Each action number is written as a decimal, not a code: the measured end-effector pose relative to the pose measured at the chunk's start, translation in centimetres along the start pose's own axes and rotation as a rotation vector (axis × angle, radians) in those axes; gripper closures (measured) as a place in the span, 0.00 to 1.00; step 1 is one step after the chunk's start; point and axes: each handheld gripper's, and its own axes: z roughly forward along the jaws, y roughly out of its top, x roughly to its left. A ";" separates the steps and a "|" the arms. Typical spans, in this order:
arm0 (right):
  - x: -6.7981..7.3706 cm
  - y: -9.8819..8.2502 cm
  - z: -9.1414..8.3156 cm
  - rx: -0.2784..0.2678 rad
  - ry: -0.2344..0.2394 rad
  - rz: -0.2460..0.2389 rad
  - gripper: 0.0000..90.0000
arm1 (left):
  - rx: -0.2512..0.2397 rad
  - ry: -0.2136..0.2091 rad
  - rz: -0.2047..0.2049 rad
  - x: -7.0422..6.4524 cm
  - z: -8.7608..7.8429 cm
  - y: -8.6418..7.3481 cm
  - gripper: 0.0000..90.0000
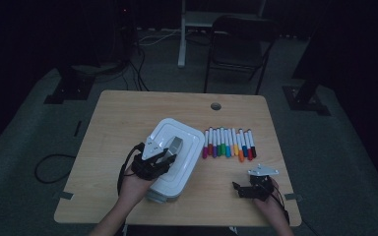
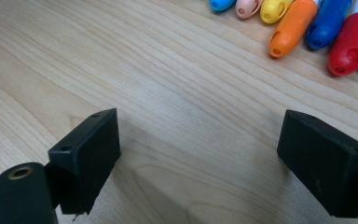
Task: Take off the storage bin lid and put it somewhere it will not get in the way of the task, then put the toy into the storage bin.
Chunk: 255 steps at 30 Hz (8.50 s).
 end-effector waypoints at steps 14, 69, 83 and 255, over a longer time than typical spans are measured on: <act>0.0 0.0 0.0 0.001 0.000 0.000 0.14 | -0.069 0.021 -0.047 2.0 -2.6 0.9 0.77; 0.0 0.0 0.0 0.000 0.001 0.001 0.14 | -0.066 0.360 -0.411 15.5 -1.1 -11.1 0.77; 0.0 0.0 0.0 -0.001 0.000 0.000 0.14 | 0.006 0.341 -0.439 15.7 0.8 -12.8 0.77; -12.0 8.4 4.8 0.080 -0.185 0.331 0.75 | 0.242 0.018 0.014 1.9 6.8 -13.1 0.02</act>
